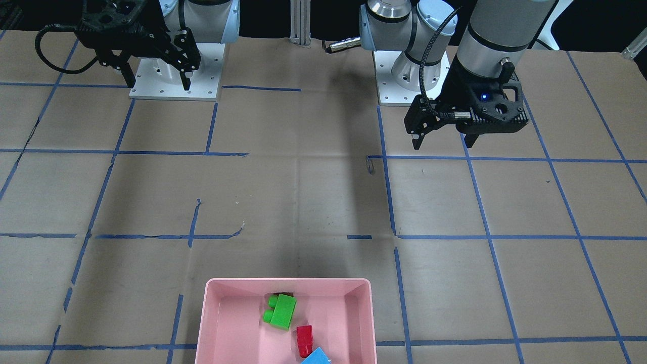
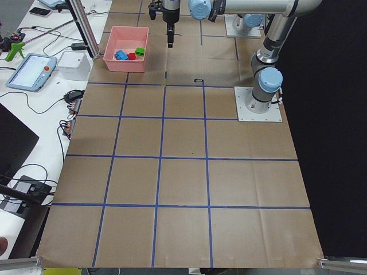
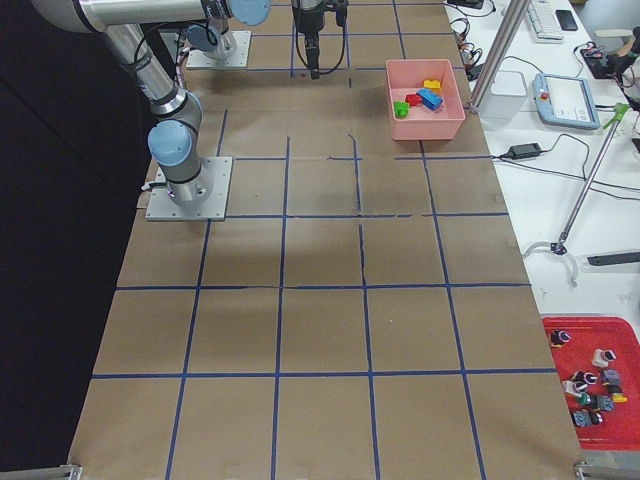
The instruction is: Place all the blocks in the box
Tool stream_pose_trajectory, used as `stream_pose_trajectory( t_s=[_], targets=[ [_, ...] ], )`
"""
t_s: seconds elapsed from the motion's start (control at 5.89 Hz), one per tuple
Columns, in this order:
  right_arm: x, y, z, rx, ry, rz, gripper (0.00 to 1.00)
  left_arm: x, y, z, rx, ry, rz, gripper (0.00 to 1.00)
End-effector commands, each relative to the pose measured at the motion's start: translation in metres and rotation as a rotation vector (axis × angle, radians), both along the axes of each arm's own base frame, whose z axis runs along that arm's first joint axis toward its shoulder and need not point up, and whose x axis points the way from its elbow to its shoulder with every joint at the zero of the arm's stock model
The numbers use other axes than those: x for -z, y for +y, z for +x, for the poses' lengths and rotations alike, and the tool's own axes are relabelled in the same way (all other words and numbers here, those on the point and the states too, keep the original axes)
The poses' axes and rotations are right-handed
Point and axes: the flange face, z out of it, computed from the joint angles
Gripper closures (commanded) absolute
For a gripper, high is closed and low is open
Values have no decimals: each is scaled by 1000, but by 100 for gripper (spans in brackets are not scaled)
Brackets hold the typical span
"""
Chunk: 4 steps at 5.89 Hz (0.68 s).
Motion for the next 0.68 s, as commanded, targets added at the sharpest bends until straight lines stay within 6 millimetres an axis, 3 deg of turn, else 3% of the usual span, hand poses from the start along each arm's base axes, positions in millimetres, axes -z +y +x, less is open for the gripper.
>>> stream_pose_trajectory(
  t_s=[0.0, 0.51],
  targets=[
    [-2, -1, -1, 0, 0, -7, 0, 0, 1, -3, 101, 10, 0, 1],
    [-2, 0, 0, 1, 0, -4, 0, -1, 2, -4, 111, 14, -3, 1]
  ],
)
